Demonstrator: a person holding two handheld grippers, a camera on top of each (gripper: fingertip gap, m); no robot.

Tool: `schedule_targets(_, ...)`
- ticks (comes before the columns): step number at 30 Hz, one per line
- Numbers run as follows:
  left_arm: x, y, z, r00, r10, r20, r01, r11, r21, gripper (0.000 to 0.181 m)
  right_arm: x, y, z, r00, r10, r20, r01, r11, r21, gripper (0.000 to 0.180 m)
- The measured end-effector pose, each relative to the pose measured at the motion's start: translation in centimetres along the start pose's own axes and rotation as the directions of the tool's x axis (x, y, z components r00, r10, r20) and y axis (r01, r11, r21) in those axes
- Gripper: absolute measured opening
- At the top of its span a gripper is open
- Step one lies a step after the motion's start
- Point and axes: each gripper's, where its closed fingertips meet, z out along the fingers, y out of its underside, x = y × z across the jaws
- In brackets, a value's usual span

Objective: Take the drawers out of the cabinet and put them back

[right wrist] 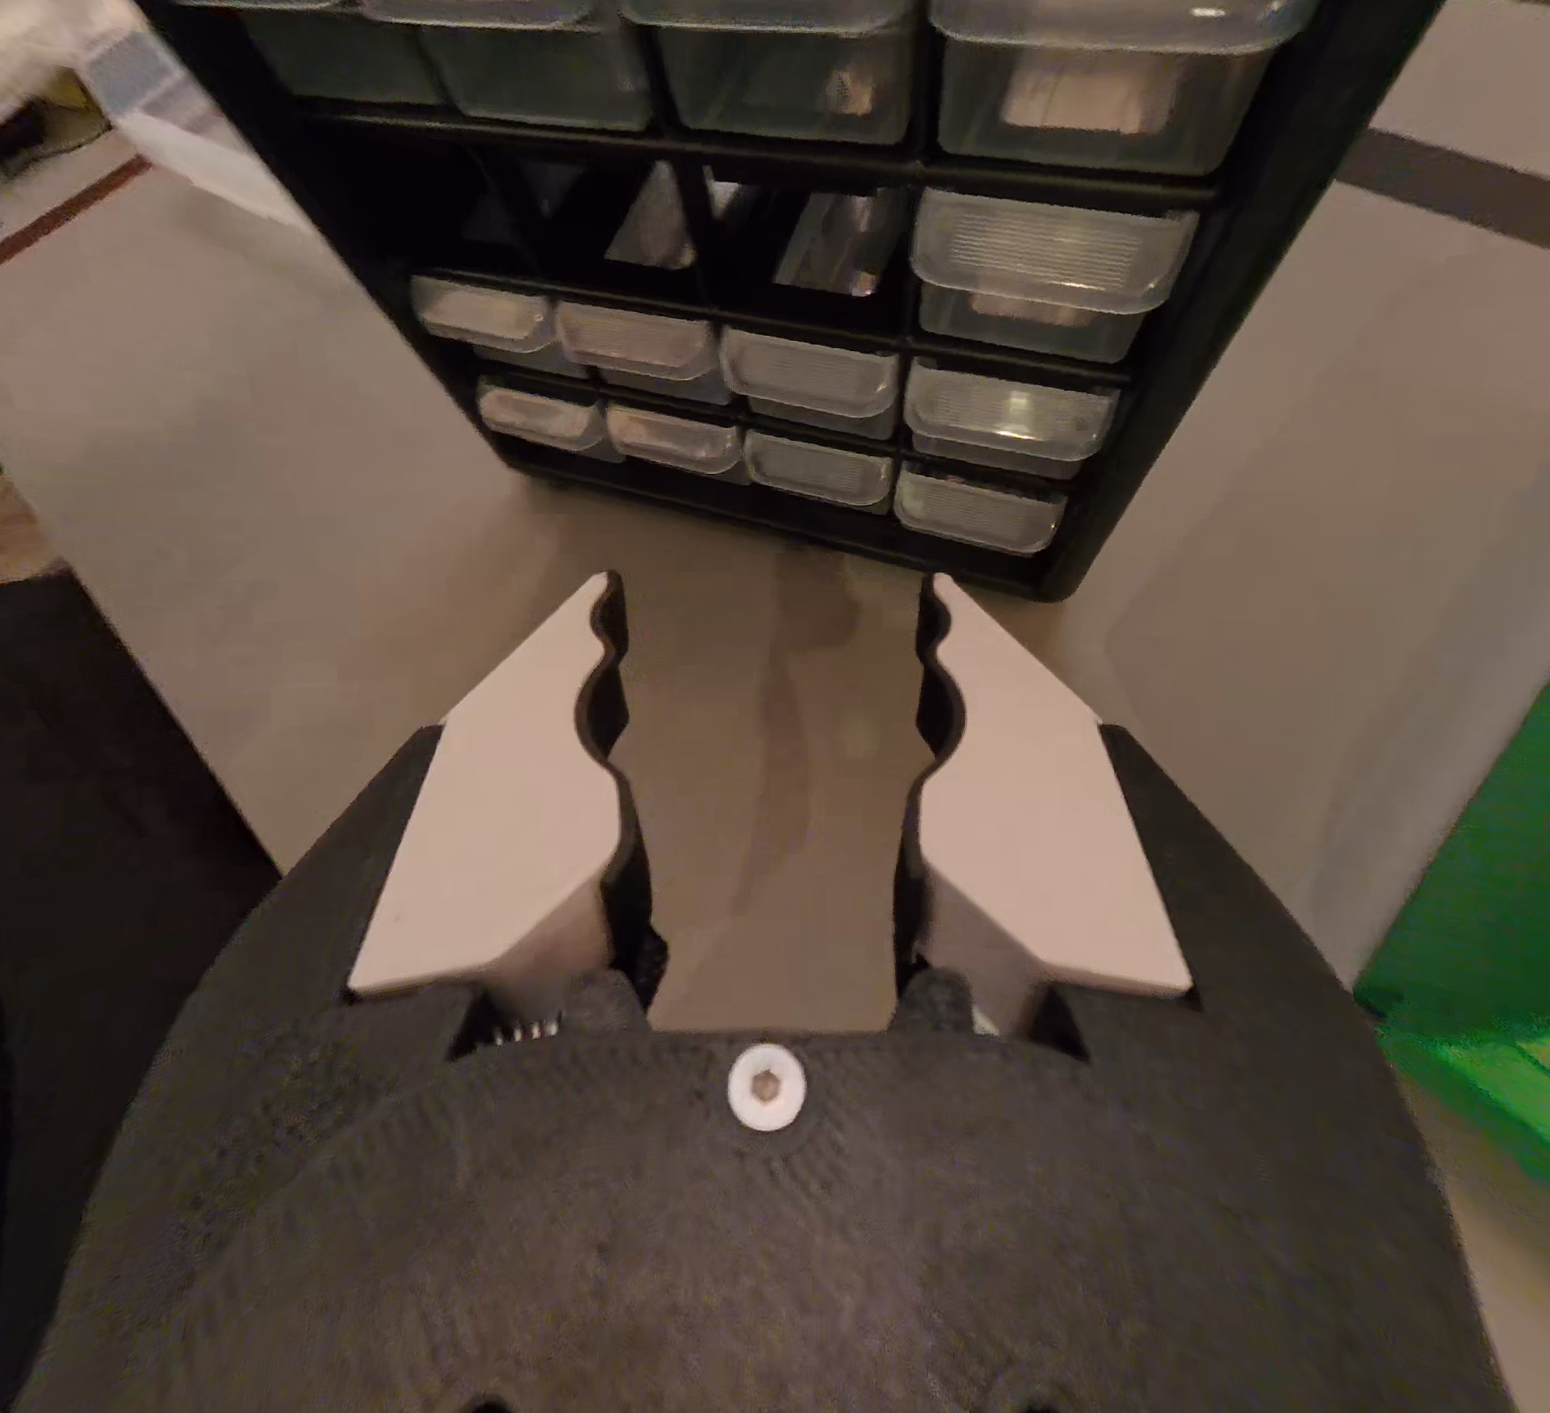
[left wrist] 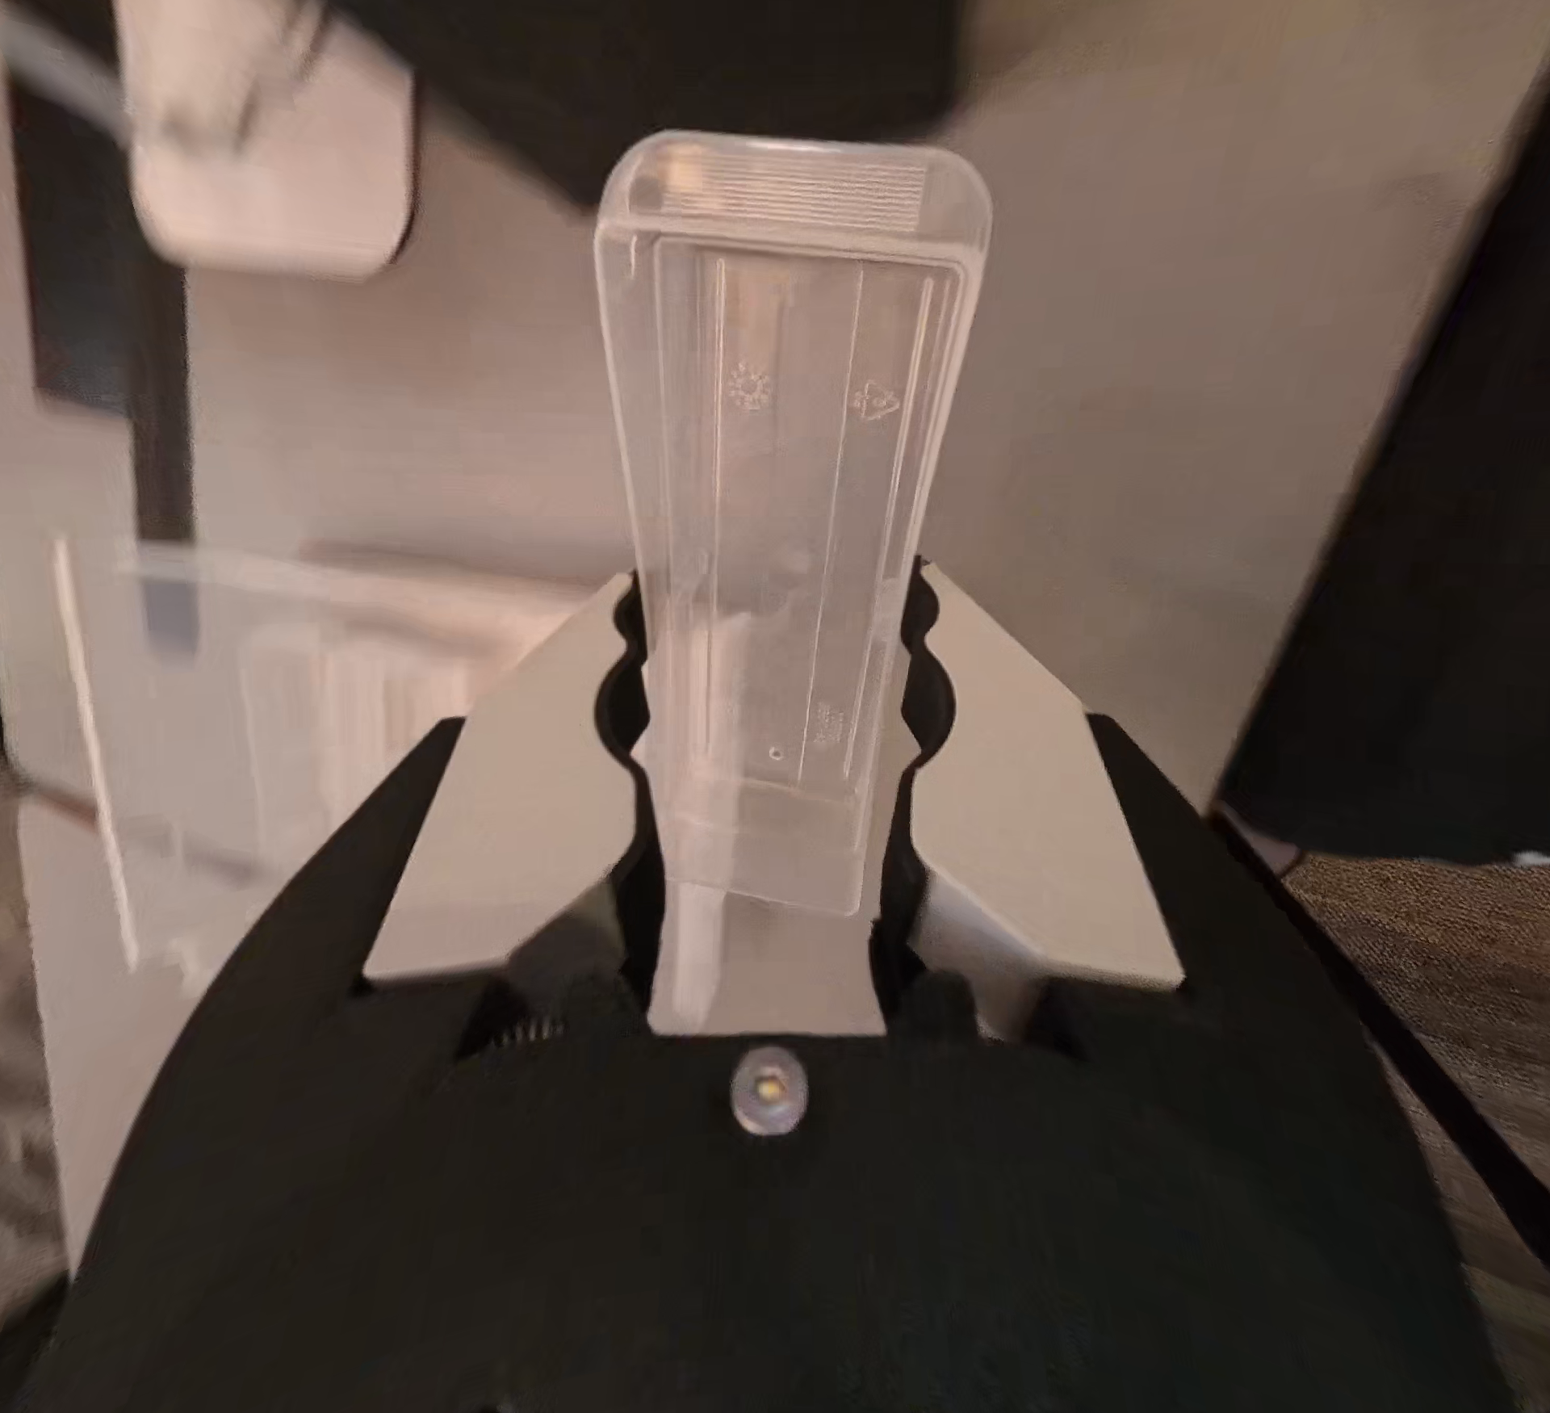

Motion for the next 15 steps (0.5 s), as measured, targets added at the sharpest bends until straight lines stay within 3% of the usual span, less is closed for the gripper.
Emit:
schedule_targets(4, 8.6, -8.5, 4.4, 0.980, 0.167, -0.109, -0.164, 0.986, 0.034, 0.059, -2.2, 1.4, -2.4, 0.994, -0.079, 0.072, 0.083, 0.995, -0.054, 0.076)
schedule_targets(7, 12.9, -12.2, 9.3, 0.948, 0.272, -0.164, -0.275, 0.961, 0.000, 0.059, -4.7, 3.0, -3.6, 0.983, -0.112, 0.148, 0.126, 0.988, -0.091, 0.084)
schedule_targets(15, 16.0, -16.7, 17.9, 0.921, 0.304, -0.243, -0.311, 0.950, 0.007, 0.062, -10.1, 6.8, -1.1, 0.932, -0.239, 0.274, 0.292, 0.940, -0.175, 0.097)
